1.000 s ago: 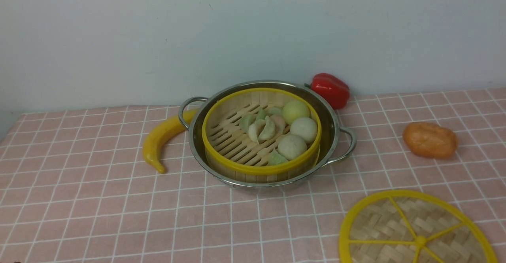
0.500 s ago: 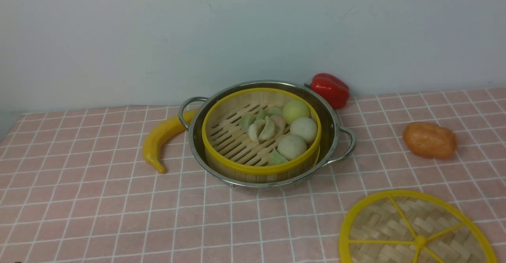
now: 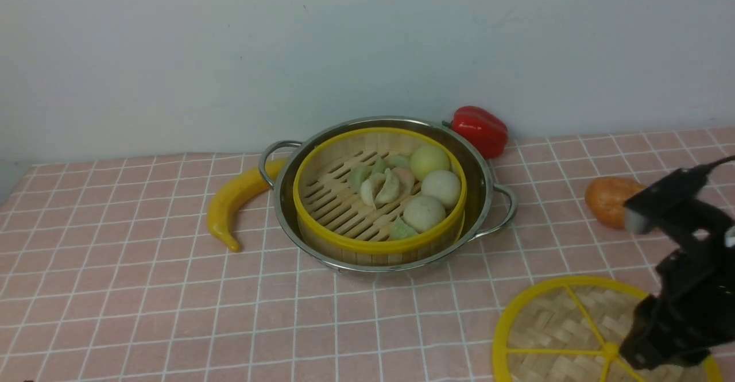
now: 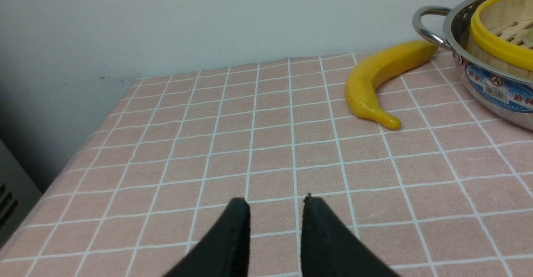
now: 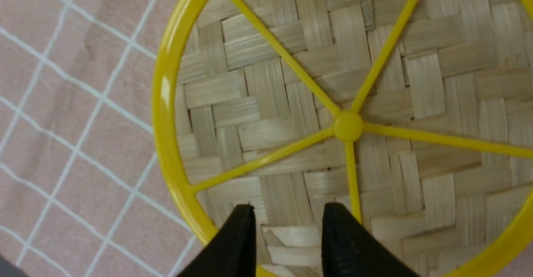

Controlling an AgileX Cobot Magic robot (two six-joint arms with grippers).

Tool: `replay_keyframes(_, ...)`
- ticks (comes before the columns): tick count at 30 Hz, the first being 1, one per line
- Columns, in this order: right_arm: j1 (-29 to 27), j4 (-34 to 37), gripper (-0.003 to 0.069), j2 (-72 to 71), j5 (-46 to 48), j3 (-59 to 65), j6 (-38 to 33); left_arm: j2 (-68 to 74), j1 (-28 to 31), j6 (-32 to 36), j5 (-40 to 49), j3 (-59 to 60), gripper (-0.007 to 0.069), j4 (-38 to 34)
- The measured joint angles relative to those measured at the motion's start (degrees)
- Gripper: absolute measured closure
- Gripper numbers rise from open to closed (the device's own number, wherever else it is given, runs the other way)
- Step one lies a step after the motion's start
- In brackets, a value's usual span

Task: Place the steamer in the pot on the pink tablecloth, and put the lid on the steamer.
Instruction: 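Move the gripper down to the bamboo steamer lid and grasp its center knob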

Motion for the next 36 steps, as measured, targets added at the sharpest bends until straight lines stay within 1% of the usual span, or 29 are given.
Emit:
replay_keyframes(1, 1.67, -1.83, 0.0416, 2.61, -0.18, -2.0, 2.32, 0.0, 0.0, 0.0, 0.0, 0.0, 0.0444, 0.0)
replay_keyframes(4, 3.87, -4.79, 0.0416, 6.36, -0.08, -6.04, 5.78, 0.0, 0.0, 0.0, 0.0, 0.0, 0.0443, 0.0)
replay_keyframes(8, 4.6, -6.73, 0.0416, 9.01, 1.08, -9.24, 9.22, 0.0, 0.0, 0.0, 0.0, 0.0, 0.0434, 0.0)
replay_keyframes(9, 4.6, -7.71, 0.0416, 10.24, 1.87, -9.91, 11.07, 0.0, 0.0, 0.03, 0.0, 0.0, 0.0433, 0.0)
replay_keyframes(12, 4.6, -9.49, 0.0416, 12.07, 3.86, -9.97, 13.12, 0.0, 0.0, 0.03, 0.0, 0.0, 0.0426, 0.0)
replay_keyframes(15, 4.6, -10.43, 0.0416, 13.87, 5.25, -9.97, 14.12, 0.0, 0.0, 0.03, 0.0, 0.0, 0.0423, 0.0)
replay_keyframes(22, 4.6, -10.72, 0.0416, 16.11, 3.06, -9.91, 14.42, 0.0, 0.0, 0.03, 0.0, 0.0, 0.0413, 0.0)
replay_keyframes(31, 4.6, -10.72, 0.0418, 20.04, 3.09, -9.97, 14.89, 0.0, 0.0, 0.03, 0.0, 0.0, 0.0403, 0.0)
replay_keyframes(34, 4.6, -10.74, 0.0441, 20.17, 3.53, -10.02, 15.99, 0.0, 0.0, 0.03, 0.0, 0.0, 0.0398, 0.0)
replay_keyframes(36, 4.6, -10.86, 0.051, 20.17, 4.21, -10.02, 17.04, 0.0, 0.0, 0.03, 0.0, 0.0, 0.0392, 0.0)
